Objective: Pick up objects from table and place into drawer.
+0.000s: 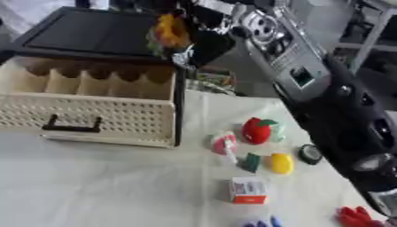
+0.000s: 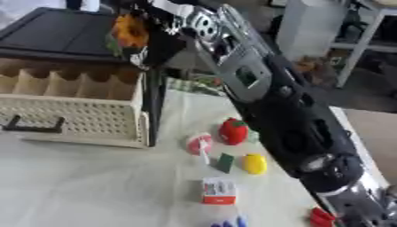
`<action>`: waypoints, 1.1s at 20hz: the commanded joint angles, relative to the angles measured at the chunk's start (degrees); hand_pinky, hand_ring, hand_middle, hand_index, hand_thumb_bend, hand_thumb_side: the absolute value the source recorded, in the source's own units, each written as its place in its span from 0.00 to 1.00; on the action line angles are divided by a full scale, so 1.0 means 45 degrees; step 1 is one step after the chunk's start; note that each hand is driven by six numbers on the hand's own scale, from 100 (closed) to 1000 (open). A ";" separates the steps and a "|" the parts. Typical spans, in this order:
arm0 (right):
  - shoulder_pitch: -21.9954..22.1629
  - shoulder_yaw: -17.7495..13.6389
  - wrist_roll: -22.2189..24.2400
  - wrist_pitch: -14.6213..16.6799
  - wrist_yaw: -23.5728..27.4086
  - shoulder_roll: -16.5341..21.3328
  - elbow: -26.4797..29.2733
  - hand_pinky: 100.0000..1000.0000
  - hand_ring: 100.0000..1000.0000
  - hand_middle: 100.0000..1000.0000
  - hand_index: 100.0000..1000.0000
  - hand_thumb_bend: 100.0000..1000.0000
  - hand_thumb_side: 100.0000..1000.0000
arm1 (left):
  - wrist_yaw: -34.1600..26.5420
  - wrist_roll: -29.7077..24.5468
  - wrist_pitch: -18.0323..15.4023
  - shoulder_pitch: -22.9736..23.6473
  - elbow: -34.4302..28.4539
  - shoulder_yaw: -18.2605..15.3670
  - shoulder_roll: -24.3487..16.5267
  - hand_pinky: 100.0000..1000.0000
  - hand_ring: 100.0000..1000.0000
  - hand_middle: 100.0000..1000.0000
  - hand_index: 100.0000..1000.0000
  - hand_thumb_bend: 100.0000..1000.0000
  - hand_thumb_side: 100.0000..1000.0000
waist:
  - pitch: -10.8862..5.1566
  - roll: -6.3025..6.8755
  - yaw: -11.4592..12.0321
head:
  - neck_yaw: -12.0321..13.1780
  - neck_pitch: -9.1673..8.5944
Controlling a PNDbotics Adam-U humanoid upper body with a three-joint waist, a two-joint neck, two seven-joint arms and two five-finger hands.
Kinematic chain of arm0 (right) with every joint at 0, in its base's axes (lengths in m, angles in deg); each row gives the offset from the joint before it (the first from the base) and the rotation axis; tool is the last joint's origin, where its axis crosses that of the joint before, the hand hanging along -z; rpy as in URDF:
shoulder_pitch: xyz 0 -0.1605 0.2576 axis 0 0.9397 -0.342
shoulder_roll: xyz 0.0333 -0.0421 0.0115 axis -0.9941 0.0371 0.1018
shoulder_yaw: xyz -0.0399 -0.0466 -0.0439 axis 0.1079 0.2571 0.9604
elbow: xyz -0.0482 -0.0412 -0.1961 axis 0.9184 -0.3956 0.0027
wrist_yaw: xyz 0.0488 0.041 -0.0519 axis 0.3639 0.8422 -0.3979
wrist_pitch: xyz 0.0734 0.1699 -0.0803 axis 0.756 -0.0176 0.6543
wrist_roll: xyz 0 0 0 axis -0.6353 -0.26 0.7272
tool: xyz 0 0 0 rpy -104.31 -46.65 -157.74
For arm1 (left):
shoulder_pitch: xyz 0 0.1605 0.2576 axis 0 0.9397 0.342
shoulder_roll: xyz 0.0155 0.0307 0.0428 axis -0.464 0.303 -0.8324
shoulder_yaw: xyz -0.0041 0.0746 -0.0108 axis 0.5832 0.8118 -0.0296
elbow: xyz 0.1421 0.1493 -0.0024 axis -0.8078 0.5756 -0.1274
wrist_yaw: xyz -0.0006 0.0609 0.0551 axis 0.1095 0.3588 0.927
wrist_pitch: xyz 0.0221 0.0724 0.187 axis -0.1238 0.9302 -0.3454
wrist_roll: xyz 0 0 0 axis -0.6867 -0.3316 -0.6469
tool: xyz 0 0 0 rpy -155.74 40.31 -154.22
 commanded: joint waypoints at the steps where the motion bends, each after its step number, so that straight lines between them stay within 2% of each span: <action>1: -0.0317 -0.0043 -0.0071 0.0099 -0.0219 0.0039 -0.0208 0.36 0.35 0.30 0.44 0.00 0.05 | -0.0016 -0.0061 -0.0028 -0.0253 -0.0103 -0.0088 -0.0197 0.00 0.00 0.00 0.73 0.00 0.18 | -0.0220 0.0065 0.0060 | -0.0044 -0.0203; 3: -0.0316 -0.0030 -0.0128 0.0150 -0.0322 -0.0014 -0.0400 0.37 0.36 0.31 0.45 0.00 0.06 | -0.0021 -0.0067 -0.0028 -0.0265 -0.0103 -0.0086 -0.0185 0.00 0.00 0.00 0.73 0.00 0.18 | -0.0201 0.0033 0.0097 | -0.0043 -0.0219; 6: -0.0311 -0.0009 -0.0182 0.0267 -0.0514 -0.0063 -0.0707 0.39 0.39 0.35 0.51 0.00 0.09 | -0.0027 -0.0075 -0.0012 -0.0238 -0.0103 -0.0081 -0.0178 0.00 0.00 0.00 0.73 0.00 0.18 | -0.0176 -0.0003 0.0119 | -0.0054 -0.0227; 9: -0.0291 0.0004 -0.0025 0.0472 -0.0526 -0.0100 -0.0830 0.43 0.42 0.40 0.56 0.00 0.14 | -0.0042 -0.0069 -0.0011 -0.0236 -0.0103 -0.0089 -0.0173 0.00 0.00 0.00 0.73 0.00 0.18 | -0.0156 -0.0019 0.0128 | -0.0054 -0.0213; 11: -0.0290 0.0031 0.0146 0.0618 -0.0549 -0.0111 -0.0830 0.47 0.45 0.46 0.63 0.00 0.17 | -0.0045 -0.0075 -0.0013 -0.0232 -0.0103 -0.0087 -0.0164 0.00 0.00 0.00 0.73 0.00 0.18 | -0.0147 -0.0020 0.0123 | -0.0046 -0.0188; 16: -0.0286 0.0007 0.0610 0.0941 -0.0392 -0.0096 -0.0694 0.60 0.59 0.61 0.75 0.00 0.30 | -0.0045 -0.0046 0.0006 -0.0188 -0.0103 -0.0113 -0.0153 0.00 0.00 0.00 0.73 0.00 0.18 | -0.0141 -0.0014 0.0105 | -0.0032 -0.0149; 19: -0.0301 -0.0028 0.0756 0.0977 -0.0311 -0.0077 -0.0576 0.62 0.61 0.63 0.77 0.00 0.31 | -0.0036 -0.0037 0.0028 -0.0172 -0.0103 -0.0118 -0.0139 0.00 0.00 0.00 0.73 0.00 0.18 | -0.0143 -0.0013 0.0091 | -0.0020 -0.0135; 20: -0.0307 -0.0045 0.0762 0.0959 -0.0311 -0.0077 -0.0557 0.63 0.63 0.66 0.82 0.06 0.37 | -0.0035 -0.0038 0.0033 -0.0172 -0.0103 -0.0116 -0.0135 0.00 0.00 0.00 0.73 0.00 0.18 | -0.0144 -0.0015 0.0086 | -0.0022 -0.0135; 22: -0.0330 -0.0089 0.0694 0.0840 -0.0306 -0.0094 -0.0539 0.65 0.65 0.68 0.84 0.09 0.39 | -0.0033 -0.0051 0.0043 -0.0176 -0.0103 -0.0103 -0.0121 0.00 0.00 0.00 0.73 0.00 0.18 | -0.0147 -0.0025 0.0078 | -0.0036 -0.0140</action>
